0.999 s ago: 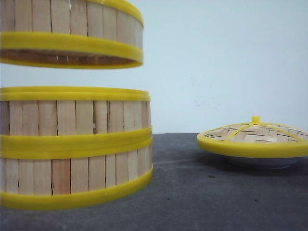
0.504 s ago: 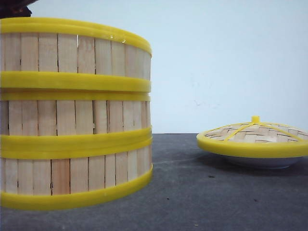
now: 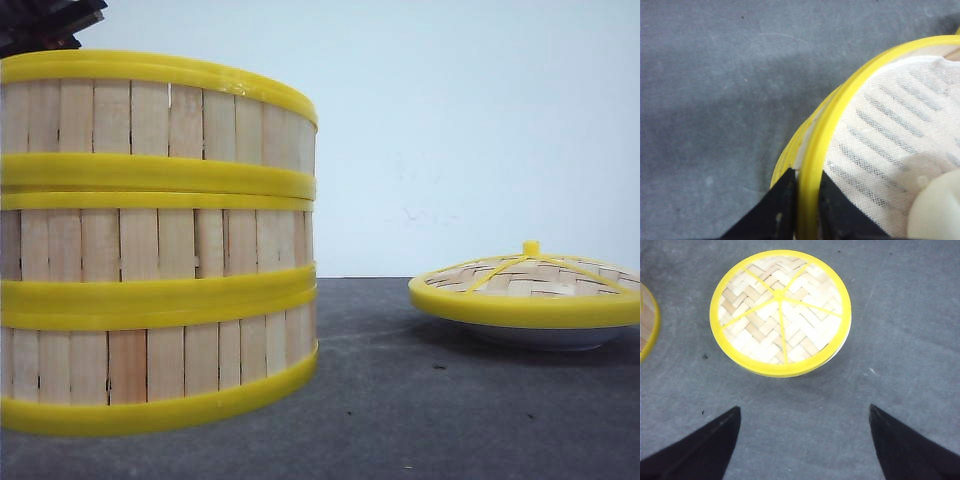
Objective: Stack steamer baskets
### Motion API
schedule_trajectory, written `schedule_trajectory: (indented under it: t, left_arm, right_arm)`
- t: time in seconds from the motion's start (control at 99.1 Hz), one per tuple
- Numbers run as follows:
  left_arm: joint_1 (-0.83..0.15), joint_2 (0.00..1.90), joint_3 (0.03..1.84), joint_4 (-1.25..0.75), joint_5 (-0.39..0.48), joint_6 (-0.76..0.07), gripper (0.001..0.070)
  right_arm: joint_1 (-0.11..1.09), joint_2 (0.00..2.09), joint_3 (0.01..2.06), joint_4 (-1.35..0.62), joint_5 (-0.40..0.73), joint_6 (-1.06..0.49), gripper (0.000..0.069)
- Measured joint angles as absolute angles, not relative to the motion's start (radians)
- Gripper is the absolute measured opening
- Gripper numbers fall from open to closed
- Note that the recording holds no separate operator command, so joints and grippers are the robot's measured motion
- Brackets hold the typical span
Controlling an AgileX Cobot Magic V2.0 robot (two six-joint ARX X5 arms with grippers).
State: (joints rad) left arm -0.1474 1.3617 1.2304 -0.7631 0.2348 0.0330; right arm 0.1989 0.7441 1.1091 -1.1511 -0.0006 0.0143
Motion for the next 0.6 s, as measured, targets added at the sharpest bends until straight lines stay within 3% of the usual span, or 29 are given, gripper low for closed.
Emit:
schedule_trajectory:
  t: [0.595]
  left_arm:
    - [-0.151, 1.364, 1.232, -0.761, 0.211, 0.033, 0.0027]
  right_arm:
    - [0.199, 0.744, 1.109, -1.151, -0.001, 0.015, 0.0504]
